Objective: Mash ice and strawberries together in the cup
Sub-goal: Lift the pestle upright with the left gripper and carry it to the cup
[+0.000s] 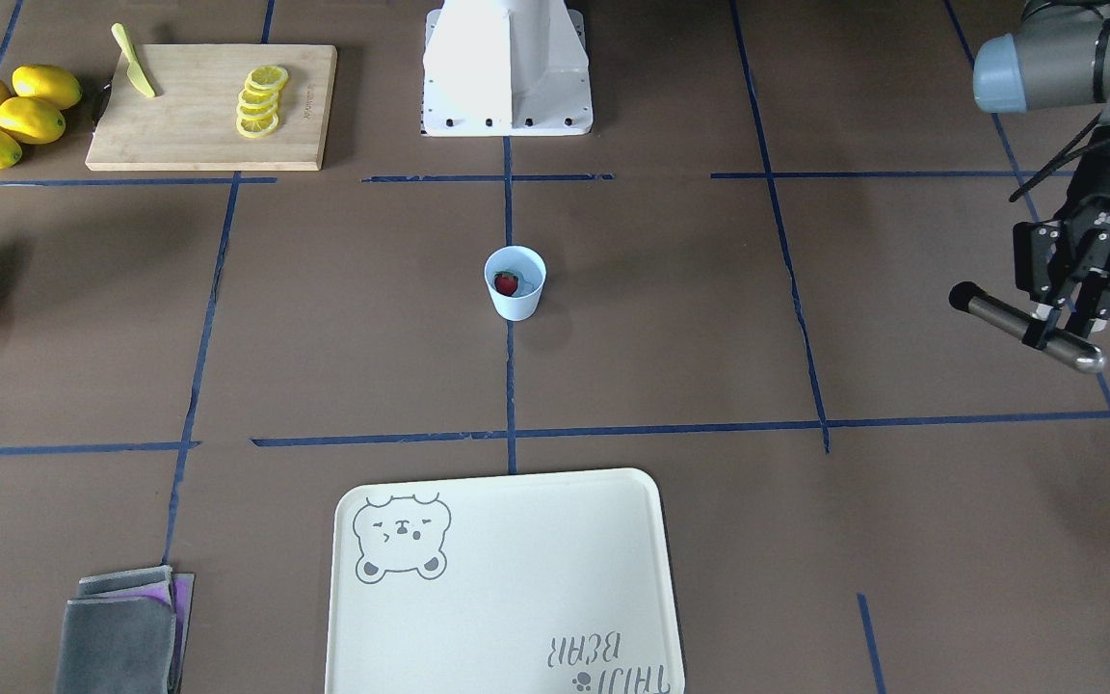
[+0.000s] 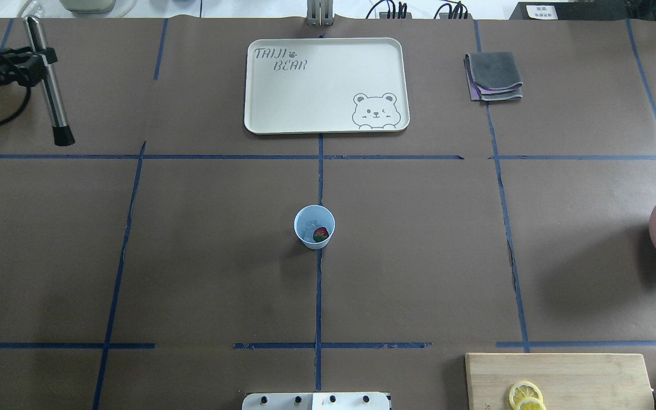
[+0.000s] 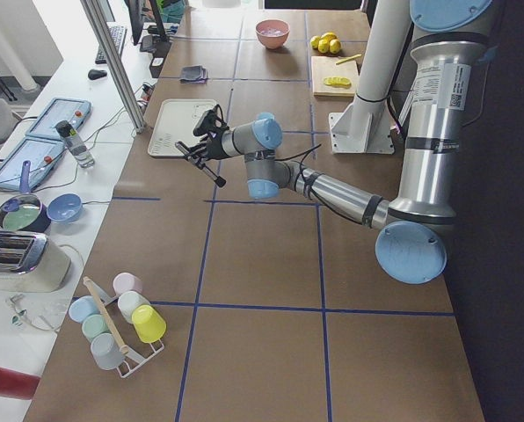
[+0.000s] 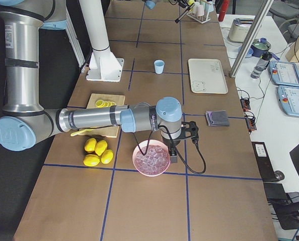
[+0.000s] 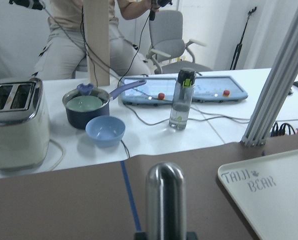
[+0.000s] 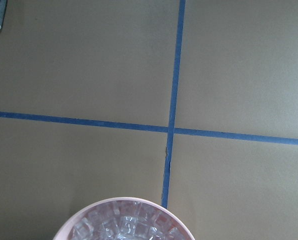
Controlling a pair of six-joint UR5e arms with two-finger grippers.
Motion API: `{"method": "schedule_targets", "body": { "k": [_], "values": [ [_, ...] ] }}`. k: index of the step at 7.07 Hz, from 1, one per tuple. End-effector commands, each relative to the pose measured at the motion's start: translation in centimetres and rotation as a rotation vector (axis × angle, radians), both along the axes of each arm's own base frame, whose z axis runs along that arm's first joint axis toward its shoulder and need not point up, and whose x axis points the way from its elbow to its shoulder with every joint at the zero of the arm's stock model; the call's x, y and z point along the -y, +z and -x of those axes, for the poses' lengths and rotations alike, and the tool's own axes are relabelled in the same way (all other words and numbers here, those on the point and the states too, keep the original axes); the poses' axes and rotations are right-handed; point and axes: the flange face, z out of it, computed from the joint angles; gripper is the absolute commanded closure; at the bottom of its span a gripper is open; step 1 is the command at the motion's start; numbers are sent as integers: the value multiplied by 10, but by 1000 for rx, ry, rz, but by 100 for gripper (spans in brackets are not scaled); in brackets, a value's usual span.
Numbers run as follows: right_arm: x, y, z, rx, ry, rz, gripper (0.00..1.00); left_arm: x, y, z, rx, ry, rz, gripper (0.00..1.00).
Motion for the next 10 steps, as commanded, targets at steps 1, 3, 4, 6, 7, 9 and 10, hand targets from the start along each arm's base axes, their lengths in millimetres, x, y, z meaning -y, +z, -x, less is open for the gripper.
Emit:
{"method": "schedule_targets", "body": {
  "k": [1,3,4,6,7,9,10],
  "values": [
    [-9,-1,-1,-21,8,9,0,-47,-56,-85,-207,-36,-179,100],
    [-13,3,-1,-22,8,17,0,-103,-150,-175,-417,36,-256,100],
    [-12,4,-1,-22,8,17,0,-113,-153,-181,-436,29,-253,100],
    [-12,7,-4,-55,14,16,0,-114,-153,-202,-382,23,-275,100],
    [-12,6,-4,-55,14,14,0,-137,-160,-232,-359,31,-282,100],
    [-12,6,-3,-55,11,14,0,-154,-164,-255,-333,25,-278,100],
    [-12,7,-3,-55,11,16,0,-152,-173,-262,-337,16,-280,100]
  ]
}}
